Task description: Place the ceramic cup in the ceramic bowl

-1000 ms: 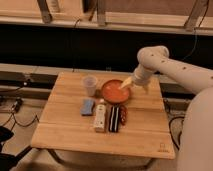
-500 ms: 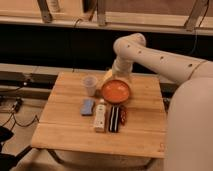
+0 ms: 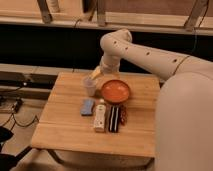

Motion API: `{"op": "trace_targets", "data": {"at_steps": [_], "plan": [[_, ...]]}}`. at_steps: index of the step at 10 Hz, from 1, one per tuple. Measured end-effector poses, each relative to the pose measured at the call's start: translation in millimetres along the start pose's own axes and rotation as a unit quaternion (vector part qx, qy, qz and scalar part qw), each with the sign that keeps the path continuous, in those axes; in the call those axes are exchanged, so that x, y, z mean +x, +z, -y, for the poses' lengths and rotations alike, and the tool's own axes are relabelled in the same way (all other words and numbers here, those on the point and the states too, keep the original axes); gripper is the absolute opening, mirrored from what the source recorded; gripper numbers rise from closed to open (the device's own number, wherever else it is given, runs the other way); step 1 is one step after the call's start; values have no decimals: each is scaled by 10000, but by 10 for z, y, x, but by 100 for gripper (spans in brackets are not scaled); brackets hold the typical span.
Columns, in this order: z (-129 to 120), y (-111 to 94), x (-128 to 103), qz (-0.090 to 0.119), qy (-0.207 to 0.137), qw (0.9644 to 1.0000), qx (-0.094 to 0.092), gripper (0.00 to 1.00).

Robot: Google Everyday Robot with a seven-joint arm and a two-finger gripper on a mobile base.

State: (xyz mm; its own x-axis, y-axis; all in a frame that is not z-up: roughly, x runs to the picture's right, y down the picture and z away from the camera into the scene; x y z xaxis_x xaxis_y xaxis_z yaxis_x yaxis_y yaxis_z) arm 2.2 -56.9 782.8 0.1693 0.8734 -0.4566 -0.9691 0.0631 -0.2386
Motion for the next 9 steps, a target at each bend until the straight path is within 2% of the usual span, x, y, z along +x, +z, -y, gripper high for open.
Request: {"op": "trace_targets", "data": {"at_steps": [3, 5, 7, 9], "plan": [[-21, 2, -50, 72, 6, 10000, 6, 80], [-230, 78, -194, 142, -86, 9998, -59, 80], [-481, 277, -427, 126, -227, 9996, -61, 80], [-485, 455, -653, 116, -195, 9997, 30, 80]]}}
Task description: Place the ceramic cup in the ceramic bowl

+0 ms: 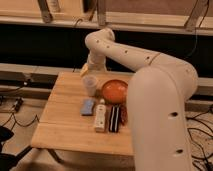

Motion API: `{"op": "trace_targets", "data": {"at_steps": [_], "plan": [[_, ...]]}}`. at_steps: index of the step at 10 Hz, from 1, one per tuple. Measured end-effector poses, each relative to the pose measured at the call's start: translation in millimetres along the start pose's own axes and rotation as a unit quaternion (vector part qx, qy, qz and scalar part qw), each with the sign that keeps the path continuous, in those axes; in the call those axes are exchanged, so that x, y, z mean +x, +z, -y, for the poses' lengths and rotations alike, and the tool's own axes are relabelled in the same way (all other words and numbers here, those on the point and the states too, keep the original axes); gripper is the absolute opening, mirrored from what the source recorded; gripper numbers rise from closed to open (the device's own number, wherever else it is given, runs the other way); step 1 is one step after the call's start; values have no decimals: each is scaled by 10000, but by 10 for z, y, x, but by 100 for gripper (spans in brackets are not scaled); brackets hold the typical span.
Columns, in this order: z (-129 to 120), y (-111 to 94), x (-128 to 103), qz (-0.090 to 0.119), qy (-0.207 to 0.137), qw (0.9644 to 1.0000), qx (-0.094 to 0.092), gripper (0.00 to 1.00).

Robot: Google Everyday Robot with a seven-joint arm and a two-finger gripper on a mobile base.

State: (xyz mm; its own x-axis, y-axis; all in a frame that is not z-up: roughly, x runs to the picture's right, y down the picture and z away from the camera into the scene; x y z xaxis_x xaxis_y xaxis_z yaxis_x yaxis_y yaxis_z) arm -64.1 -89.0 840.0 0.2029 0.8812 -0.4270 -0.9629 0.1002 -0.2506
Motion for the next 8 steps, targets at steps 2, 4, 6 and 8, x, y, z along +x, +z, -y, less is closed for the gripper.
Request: {"op": "trace_targets", "data": {"at_steps": [2, 4, 6, 8], "plan": [[248, 224, -144, -92, 374, 9993, 36, 80], [392, 460, -46, -365, 737, 9966, -92, 80], [428, 479, -27, -397, 796, 9960, -106, 80], [402, 485, -30, -398, 770, 9962, -99, 80]]}}
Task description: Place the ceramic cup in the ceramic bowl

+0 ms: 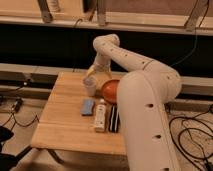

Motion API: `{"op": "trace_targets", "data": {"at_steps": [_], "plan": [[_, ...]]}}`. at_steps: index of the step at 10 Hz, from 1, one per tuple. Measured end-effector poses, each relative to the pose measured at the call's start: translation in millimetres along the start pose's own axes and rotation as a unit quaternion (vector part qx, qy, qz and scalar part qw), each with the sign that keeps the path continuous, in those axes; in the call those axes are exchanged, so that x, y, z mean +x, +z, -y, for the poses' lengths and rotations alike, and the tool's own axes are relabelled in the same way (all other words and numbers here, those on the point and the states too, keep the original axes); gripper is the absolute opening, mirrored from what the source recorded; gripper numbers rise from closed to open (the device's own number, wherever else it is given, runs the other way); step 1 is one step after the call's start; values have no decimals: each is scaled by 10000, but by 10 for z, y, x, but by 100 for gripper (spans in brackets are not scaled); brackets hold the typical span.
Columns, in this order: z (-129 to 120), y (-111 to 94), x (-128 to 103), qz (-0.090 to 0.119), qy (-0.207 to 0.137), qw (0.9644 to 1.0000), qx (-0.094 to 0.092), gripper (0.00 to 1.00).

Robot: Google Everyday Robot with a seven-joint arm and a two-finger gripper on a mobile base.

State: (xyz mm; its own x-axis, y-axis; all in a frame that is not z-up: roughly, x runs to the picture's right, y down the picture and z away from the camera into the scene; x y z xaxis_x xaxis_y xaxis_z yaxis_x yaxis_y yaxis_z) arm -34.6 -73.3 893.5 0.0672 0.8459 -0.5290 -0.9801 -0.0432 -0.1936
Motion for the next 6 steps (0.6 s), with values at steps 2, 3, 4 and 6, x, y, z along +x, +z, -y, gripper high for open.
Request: {"op": "trace_targets", "data": {"at_steps": [2, 3, 4, 6], "plan": [[-63, 10, 15, -36, -63, 9998, -159, 80], [-81, 87, 49, -129, -59, 9995, -277, 80], [-85, 168, 79, -219, -26, 9990, -385, 80], [-71, 321, 71, -311, 93, 9980, -539, 80]]}}
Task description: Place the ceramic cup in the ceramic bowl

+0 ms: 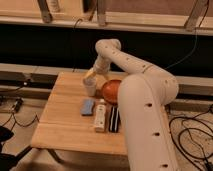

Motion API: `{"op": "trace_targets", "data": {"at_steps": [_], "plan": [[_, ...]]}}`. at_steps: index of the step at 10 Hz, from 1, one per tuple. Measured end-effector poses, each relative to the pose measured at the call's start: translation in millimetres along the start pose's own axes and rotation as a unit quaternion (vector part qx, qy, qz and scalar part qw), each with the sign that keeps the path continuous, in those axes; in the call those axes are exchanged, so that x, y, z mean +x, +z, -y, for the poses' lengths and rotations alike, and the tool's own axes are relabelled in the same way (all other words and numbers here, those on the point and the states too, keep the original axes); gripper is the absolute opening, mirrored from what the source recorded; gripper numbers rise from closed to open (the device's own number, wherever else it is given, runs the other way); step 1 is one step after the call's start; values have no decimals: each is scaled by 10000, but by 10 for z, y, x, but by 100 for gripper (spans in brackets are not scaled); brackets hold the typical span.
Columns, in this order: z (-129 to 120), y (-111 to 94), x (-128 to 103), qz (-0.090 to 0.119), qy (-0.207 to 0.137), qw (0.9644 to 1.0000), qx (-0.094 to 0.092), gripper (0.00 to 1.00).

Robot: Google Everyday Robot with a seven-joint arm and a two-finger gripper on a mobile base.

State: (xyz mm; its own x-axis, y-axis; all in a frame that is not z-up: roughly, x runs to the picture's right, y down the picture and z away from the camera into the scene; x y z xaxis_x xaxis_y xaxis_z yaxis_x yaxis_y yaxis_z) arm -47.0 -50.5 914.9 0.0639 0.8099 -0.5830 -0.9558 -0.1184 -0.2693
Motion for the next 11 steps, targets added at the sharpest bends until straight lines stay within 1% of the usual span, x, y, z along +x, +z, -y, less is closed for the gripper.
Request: {"op": "trace_targets", "data": {"at_steps": [4, 5, 6, 8, 9, 11], "plan": [[69, 273, -134, -4, 206, 9998, 52, 80], [62, 333, -151, -14, 227, 9997, 58, 77], [36, 389, -160, -27, 222, 9997, 54, 67], [-7, 438, -163, -33, 173, 9998, 31, 48], [-24, 446, -162, -35, 168, 9999, -2, 36], [-57, 397, -171, -8, 155, 9999, -55, 18]]}}
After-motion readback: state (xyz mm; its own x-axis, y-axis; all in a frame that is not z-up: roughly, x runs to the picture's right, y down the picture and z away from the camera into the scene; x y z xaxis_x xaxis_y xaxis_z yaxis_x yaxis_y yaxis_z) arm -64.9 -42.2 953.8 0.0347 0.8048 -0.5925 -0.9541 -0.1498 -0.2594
